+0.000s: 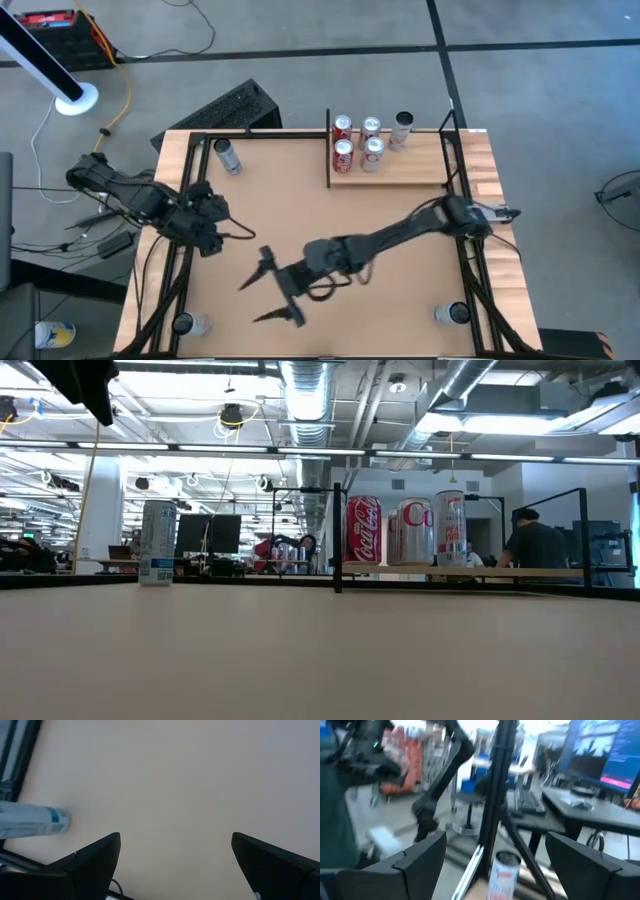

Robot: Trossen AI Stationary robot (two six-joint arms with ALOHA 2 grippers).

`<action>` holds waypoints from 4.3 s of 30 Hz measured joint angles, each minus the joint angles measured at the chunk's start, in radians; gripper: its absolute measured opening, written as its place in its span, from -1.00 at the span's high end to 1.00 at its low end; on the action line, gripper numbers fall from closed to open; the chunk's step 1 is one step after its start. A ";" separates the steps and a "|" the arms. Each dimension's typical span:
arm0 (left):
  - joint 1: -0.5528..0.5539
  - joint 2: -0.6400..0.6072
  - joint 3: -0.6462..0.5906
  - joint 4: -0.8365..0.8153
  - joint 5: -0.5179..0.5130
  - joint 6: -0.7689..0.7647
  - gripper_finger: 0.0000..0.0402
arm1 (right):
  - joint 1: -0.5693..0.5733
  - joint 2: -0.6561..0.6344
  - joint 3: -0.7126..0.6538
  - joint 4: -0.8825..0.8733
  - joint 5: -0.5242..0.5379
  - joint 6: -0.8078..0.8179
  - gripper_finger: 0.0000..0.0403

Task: Place canned beverage on shelf
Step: Put the orange white soda can on the shelf aligned with the other orange white soda can

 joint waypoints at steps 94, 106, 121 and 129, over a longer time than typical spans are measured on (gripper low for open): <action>-0.721 0.578 0.241 0.102 0.416 -0.647 -0.56 | -0.251 -0.597 -0.345 -1.462 0.481 0.357 -0.80; -0.499 0.559 0.275 0.026 0.435 -0.451 -0.17 | -0.260 -0.605 -0.345 -1.455 0.481 0.166 -0.80; 0.272 0.561 0.490 0.121 0.470 0.462 -0.17 | -0.471 -1.029 -0.566 -1.396 0.362 -0.057 -0.66; 0.508 0.576 0.493 0.317 0.521 0.796 -0.17 | -0.568 -1.324 -0.812 -1.237 0.221 -0.041 -0.65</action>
